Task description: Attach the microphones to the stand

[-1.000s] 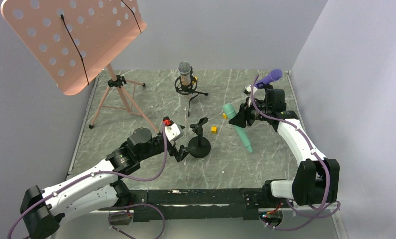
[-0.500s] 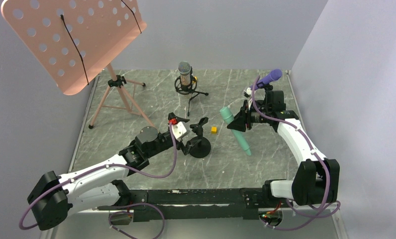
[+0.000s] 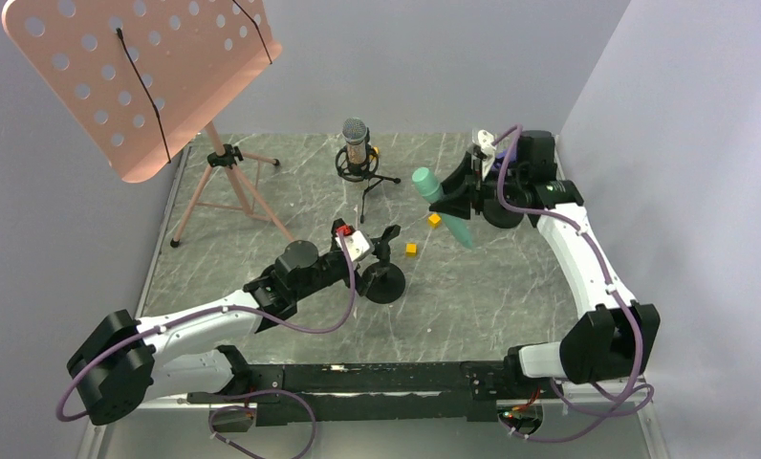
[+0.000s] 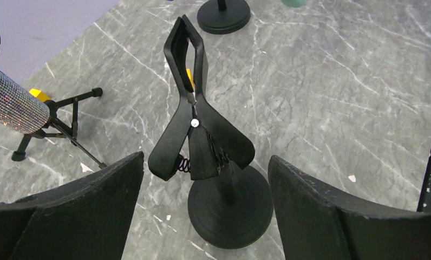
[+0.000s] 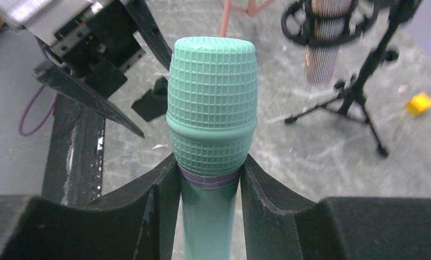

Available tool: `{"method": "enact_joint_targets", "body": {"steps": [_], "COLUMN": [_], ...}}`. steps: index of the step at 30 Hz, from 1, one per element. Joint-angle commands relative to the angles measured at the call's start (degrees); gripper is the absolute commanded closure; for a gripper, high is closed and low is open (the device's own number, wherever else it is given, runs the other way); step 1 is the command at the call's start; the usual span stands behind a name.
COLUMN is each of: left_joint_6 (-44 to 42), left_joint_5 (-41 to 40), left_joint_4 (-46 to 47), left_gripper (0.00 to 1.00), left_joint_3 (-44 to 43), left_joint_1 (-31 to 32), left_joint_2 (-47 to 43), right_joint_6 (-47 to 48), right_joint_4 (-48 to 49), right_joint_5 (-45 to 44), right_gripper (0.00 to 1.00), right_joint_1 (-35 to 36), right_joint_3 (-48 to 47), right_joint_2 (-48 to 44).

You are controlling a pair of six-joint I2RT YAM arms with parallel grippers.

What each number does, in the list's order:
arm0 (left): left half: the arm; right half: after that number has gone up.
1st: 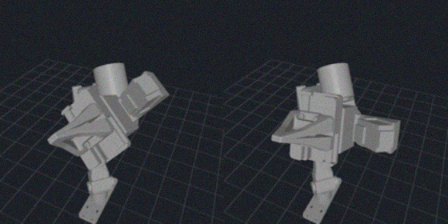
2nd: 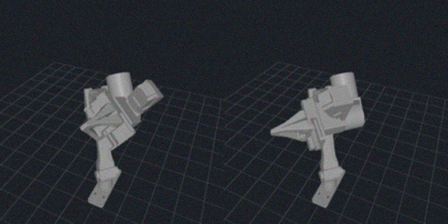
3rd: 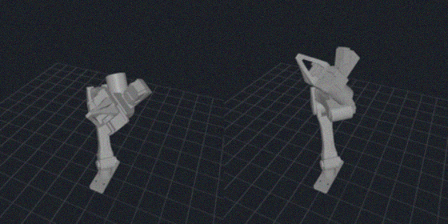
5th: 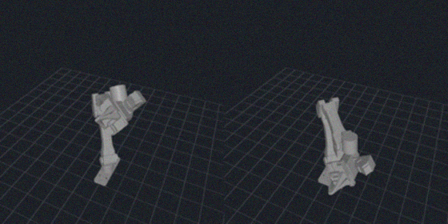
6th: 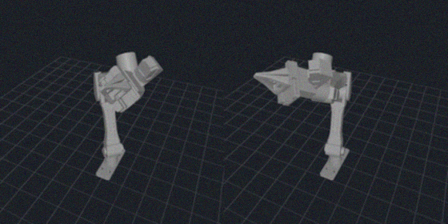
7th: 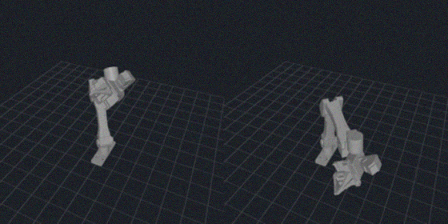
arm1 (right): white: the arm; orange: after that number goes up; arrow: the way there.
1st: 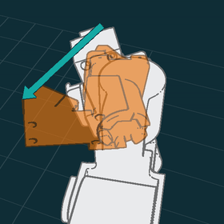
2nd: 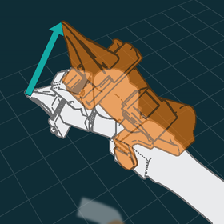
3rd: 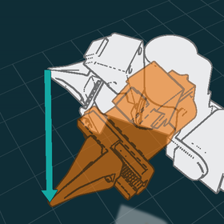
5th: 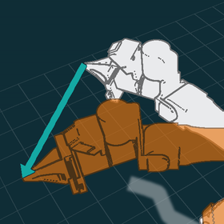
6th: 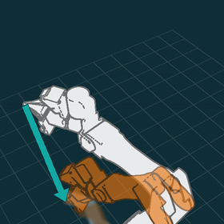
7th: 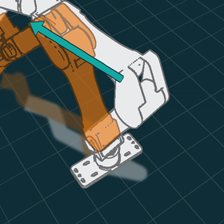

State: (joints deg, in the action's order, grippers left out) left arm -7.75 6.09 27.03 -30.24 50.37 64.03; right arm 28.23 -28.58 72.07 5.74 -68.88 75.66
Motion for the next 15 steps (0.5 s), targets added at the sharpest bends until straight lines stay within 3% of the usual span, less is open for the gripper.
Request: {"method": "enact_joint_targets", "body": {"steps": [1, 3, 9, 15], "left_joint_6": [3.79, 4.95, 7.32, 9.34], "left_joint_5": [-1.59, -2.22, -5.83, -5.72], "left_joint_4": [3.6, 5.65, 9.07, 9.51], "left_gripper": [0.08, 0.01, 0.01, 0.16], "left_joint_3": [-1.93, -1.23, -0.57, -0.79], "left_joint_1": [-0.07, -0.06, -0.07, -0.02], "left_joint_2": [-0.28, -0.41, 0.51, 1.97], "right_joint_6": [4.16, 1.79, -7.86, -14.94], "right_joint_4": [4.12, 7.65, 20.81, 28.13], "right_joint_5": [5.2, 5.47, 5.7, 6.64], "right_gripper": [0.95, 0.95, 0.95, 0.96], "right_joint_1": [3.45, 4.61, 8.03, 9.73], "right_joint_3": [-6.57, -8.24, -10.34, -10.32], "right_joint_2": [4.25, 6.14, 8.89, 10.05]}}
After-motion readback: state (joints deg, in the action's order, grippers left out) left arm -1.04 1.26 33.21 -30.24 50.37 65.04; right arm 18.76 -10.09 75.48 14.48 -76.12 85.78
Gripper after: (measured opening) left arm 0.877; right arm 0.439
